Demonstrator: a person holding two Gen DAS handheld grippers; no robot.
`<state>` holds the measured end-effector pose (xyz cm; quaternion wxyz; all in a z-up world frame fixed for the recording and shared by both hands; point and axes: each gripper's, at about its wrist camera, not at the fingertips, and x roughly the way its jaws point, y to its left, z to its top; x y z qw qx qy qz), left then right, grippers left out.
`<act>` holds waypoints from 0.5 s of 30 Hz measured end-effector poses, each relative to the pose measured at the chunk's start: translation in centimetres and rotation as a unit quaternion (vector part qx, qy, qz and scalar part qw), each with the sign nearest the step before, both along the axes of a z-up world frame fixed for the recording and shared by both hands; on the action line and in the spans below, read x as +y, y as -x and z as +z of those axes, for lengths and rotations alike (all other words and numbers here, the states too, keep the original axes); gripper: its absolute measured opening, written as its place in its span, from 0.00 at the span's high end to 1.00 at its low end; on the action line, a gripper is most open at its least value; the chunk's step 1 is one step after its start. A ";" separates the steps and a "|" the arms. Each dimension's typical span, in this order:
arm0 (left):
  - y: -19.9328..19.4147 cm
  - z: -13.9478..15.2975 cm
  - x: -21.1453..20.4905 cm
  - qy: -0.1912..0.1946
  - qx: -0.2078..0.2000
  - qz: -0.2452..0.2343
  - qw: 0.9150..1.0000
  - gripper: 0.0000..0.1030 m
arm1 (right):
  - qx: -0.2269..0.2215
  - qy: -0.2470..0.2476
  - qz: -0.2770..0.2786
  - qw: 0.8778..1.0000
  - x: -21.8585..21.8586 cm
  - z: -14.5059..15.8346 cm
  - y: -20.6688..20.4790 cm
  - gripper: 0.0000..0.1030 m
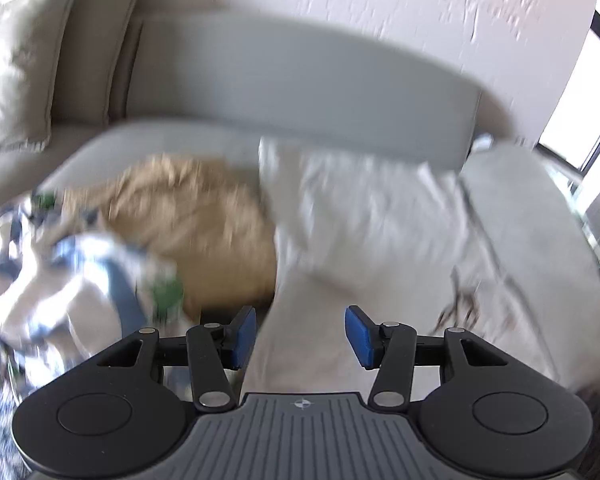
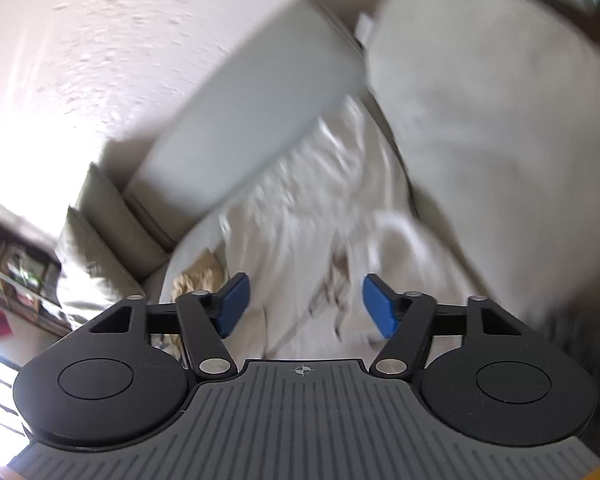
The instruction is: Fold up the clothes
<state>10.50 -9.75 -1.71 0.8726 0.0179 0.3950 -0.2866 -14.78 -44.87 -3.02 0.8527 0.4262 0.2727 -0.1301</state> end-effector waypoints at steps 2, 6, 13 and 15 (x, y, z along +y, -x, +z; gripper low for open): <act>-1.9 1.3 -0.8 0.015 0.008 0.013 1.000 0.50 | -0.010 0.029 0.008 1.000 -0.4 2.3 -1.3 0.31; -5.3 2.7 -3.4 0.012 0.005 0.036 0.999 0.49 | -0.027 0.029 0.027 0.999 -1.5 5.1 -4.6 0.34; -12.5 0.8 -8.9 -0.024 0.018 0.032 0.999 0.47 | 0.016 0.086 0.037 0.995 -4.0 5.0 -13.1 0.35; -14.7 -0.7 -10.3 -0.035 0.009 0.039 0.999 0.47 | 0.034 0.090 0.032 0.995 -5.7 2.9 -15.9 0.35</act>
